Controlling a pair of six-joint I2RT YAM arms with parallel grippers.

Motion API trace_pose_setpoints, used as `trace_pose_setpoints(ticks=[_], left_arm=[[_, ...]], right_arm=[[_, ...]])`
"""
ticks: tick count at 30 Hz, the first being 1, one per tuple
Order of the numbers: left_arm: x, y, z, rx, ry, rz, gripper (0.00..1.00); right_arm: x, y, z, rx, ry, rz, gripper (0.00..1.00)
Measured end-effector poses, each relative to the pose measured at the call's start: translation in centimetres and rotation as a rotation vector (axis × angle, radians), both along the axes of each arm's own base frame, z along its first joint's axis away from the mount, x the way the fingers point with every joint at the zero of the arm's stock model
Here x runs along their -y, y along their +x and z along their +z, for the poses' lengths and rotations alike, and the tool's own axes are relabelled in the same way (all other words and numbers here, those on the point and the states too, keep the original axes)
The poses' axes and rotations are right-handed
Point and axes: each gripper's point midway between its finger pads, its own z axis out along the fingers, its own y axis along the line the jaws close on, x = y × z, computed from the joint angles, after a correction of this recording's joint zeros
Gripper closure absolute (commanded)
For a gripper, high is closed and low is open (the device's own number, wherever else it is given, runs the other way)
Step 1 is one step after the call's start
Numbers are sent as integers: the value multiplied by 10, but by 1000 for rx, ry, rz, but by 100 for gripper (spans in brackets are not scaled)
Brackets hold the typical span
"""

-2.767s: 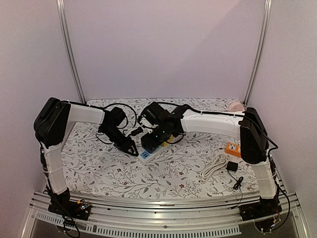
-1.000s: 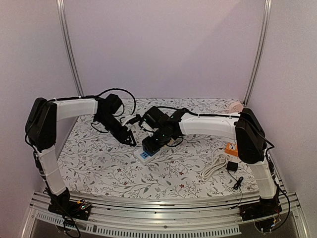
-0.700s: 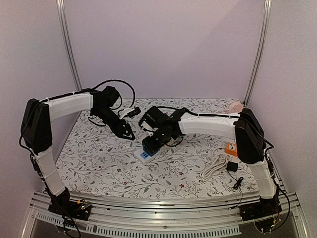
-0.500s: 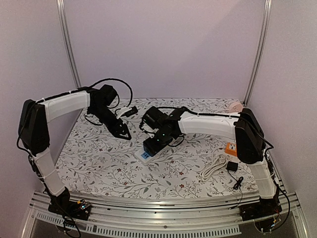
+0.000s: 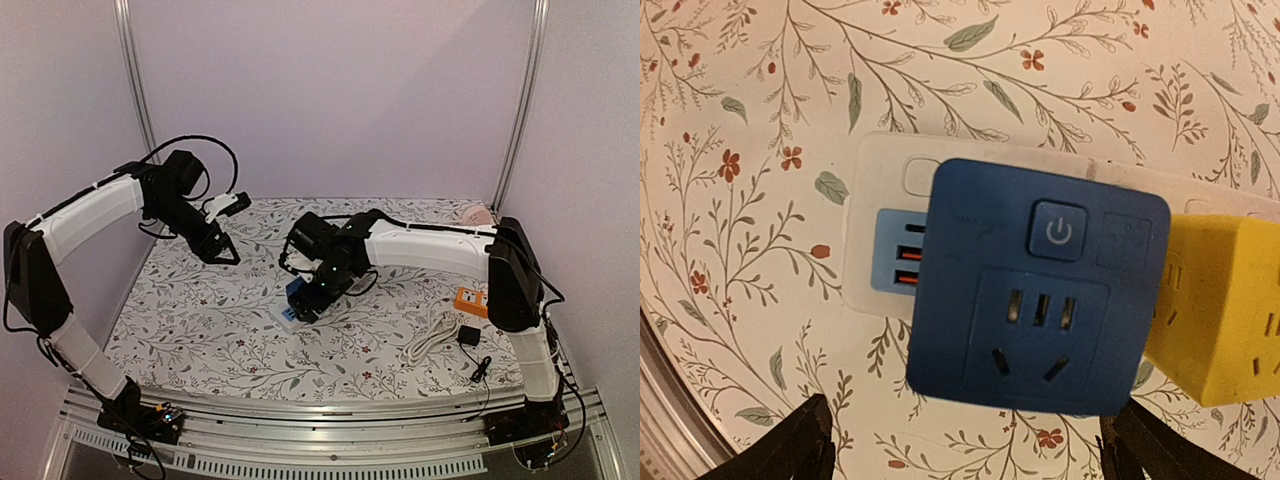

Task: Insert the plug

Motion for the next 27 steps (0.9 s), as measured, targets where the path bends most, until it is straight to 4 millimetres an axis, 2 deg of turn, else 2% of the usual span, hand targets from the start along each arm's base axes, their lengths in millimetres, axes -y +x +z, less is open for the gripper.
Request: trace_pose_setpoints(ticks=[2, 6, 8, 10, 11, 13, 14, 16, 18, 20, 23, 25, 27], left_arm=[[-8, -1, -2, 1, 12, 16, 26], [-17, -6, -10, -10, 39, 31, 21], [-19, -9, -17, -18, 64, 28, 21], [-17, -17, -27, -26, 106, 6, 21], [-13, -21, -31, -28, 121, -14, 22], [0, -37, -43, -28, 170, -89, 25], [9, -48, -51, -25, 198, -143, 26], [29, -78, -69, -28, 257, -280, 30], [48, -111, -87, -26, 309, -433, 34], [65, -138, -104, -25, 358, -566, 37], [92, -157, -128, -16, 402, -689, 42], [108, -154, -150, -11, 430, -729, 46], [116, -144, -170, 3, 462, -734, 48]], right_arm=[[3, -3, 22, 24, 26, 32, 8], [23, 1, 83, 99, 106, 42, 7], [43, 13, 110, 137, 141, -7, 7], [77, 39, 130, 165, 167, -118, 7], [98, 56, 134, 168, 171, -192, 7], [141, 84, 130, 157, 169, -345, 7], [164, 95, 121, 141, 157, -418, 7], [202, 107, 98, 102, 114, -542, 7], [232, 107, 73, 60, 55, -634, 7], [241, 98, 57, 25, 19, -660, 7], [237, 89, 49, 5, 7, -664, 7], [234, 86, 49, 2, 11, -667, 7], [232, 86, 51, 3, 23, -671, 7]])
